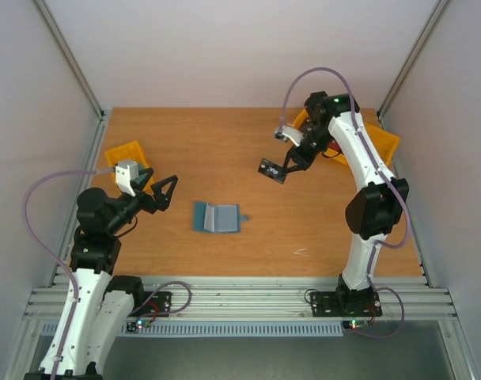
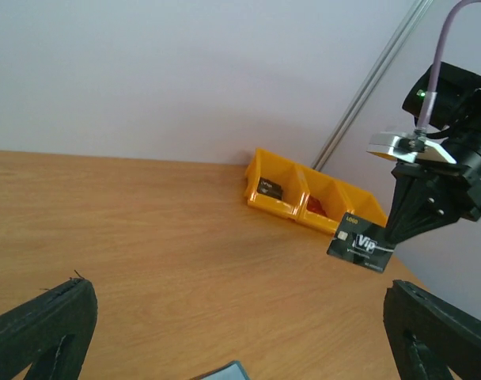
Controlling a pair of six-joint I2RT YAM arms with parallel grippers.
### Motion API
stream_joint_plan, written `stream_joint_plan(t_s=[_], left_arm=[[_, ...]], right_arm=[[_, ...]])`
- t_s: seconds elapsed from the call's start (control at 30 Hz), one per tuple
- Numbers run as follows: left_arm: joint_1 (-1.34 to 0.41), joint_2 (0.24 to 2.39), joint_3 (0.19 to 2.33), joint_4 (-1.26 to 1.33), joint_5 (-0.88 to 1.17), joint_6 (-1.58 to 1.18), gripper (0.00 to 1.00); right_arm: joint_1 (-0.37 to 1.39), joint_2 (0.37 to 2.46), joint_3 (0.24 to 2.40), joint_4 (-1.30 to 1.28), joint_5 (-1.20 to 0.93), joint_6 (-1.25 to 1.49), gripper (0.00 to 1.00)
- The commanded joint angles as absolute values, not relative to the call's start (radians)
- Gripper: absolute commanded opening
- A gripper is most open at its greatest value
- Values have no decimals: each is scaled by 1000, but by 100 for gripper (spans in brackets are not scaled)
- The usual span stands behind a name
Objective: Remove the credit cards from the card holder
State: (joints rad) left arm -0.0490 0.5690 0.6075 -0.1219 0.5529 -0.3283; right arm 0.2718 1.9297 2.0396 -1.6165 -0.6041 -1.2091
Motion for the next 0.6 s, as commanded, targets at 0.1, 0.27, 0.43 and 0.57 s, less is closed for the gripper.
stream_joint_plan(t_s=[0.1, 0.27, 0.43, 0.57], left_arm=[[-44, 578, 608, -177, 606, -222, 99], [-44, 647, 628, -226, 675, -130, 99], [-44, 727, 647, -269, 715, -36, 99], [-44, 774, 650, -288, 713, 41, 99]], right_arm=[[109, 2084, 2120, -1668, -505, -1334, 1], [39, 2235, 2343, -1704, -506, -1381, 1], [-26, 2349, 2501, -1715, -483, -1429, 1], [-68, 2428, 2589, -1655, -439, -1430, 1]])
